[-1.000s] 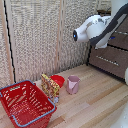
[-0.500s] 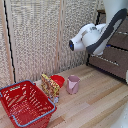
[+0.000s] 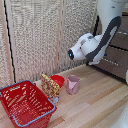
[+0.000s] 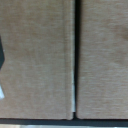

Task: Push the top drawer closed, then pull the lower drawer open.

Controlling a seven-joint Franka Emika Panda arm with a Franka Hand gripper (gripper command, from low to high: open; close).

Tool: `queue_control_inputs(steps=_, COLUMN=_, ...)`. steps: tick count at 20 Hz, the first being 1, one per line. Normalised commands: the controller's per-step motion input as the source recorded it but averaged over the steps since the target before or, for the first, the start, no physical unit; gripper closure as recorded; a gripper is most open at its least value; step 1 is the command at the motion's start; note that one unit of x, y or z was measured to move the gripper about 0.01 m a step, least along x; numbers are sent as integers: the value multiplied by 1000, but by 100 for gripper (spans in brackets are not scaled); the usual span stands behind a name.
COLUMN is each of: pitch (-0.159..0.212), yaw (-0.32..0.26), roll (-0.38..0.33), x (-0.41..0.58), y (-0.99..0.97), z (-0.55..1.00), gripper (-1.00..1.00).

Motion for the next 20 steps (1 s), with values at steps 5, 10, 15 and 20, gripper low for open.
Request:
queue_control_inputs(steps=5, pitch=-47, yaw=72, roll=0, x=0, y=-353, z=-290, gripper=-100)
queue_control_inputs(steps=10, pitch=-45, yaw=60, roll=1, x=21, y=-426, z=-241, gripper=-100)
queue_control_inputs(steps=15, pitch=-19, yaw=44, roll=31, x=165, y=-475, z=-265, gripper=-100)
queue_control_inputs(steps=20, pitch=27, yaw=4, roll=38, x=321, y=-411, z=-114, gripper=100)
